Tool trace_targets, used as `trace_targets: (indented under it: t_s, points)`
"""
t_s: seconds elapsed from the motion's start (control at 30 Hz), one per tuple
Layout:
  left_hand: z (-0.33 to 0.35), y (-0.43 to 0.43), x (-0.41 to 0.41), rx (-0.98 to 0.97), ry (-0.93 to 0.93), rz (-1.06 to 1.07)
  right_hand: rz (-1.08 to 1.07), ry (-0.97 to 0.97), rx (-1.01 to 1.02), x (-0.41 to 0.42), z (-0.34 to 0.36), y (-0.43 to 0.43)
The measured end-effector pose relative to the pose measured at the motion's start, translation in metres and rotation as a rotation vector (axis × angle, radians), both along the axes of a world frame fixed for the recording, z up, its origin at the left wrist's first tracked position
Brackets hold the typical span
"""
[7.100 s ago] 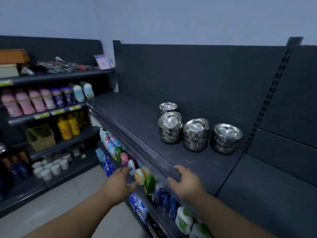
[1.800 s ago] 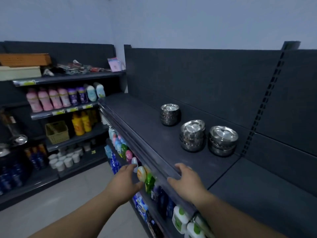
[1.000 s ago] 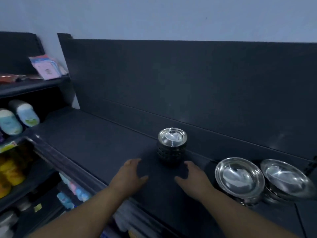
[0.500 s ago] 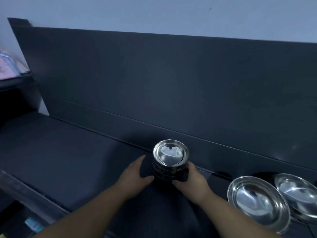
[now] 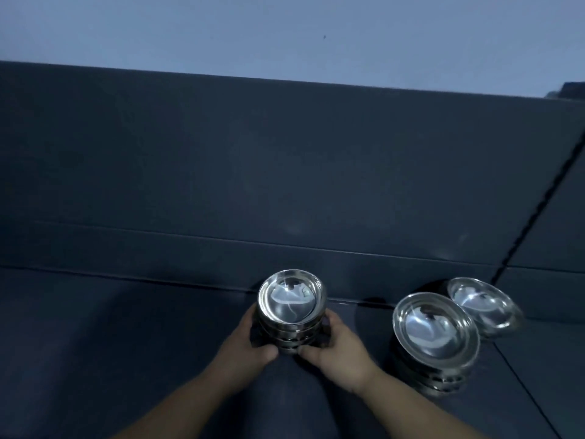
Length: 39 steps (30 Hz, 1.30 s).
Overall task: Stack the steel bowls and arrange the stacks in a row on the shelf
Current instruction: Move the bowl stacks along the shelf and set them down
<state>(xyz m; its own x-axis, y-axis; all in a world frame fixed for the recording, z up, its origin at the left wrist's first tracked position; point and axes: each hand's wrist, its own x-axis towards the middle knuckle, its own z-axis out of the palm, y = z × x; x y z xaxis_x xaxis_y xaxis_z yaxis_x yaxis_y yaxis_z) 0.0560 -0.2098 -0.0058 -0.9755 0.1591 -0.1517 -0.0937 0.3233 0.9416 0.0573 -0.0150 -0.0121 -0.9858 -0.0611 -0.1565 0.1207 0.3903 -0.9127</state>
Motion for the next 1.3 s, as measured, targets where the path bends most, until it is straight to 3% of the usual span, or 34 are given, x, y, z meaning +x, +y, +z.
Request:
trace_targets:
  t_s: [0.27, 0.53, 0.83, 1.3]
  points:
    - [0.015, 0.009, 0.042, 0.125, 0.001, -0.196, -0.284, -0.01, -0.179, 0.078, 0.01, 0.0]
    - [0.024, 0.075, 0.089, 0.162, -0.063, -0.391, -0.451, 0.002, -0.312, 0.176, 0.03, 0.058]
    - [0.033, 0.222, 0.181, 0.192, -0.066, -0.658, -0.696, 0.04, -0.372, 0.314, 0.041, 0.178]
    - [0.017, 0.484, 0.392, 0.209, -0.128, -0.89, -0.955, 0.064, -0.385, 0.554, 0.039, 0.394]
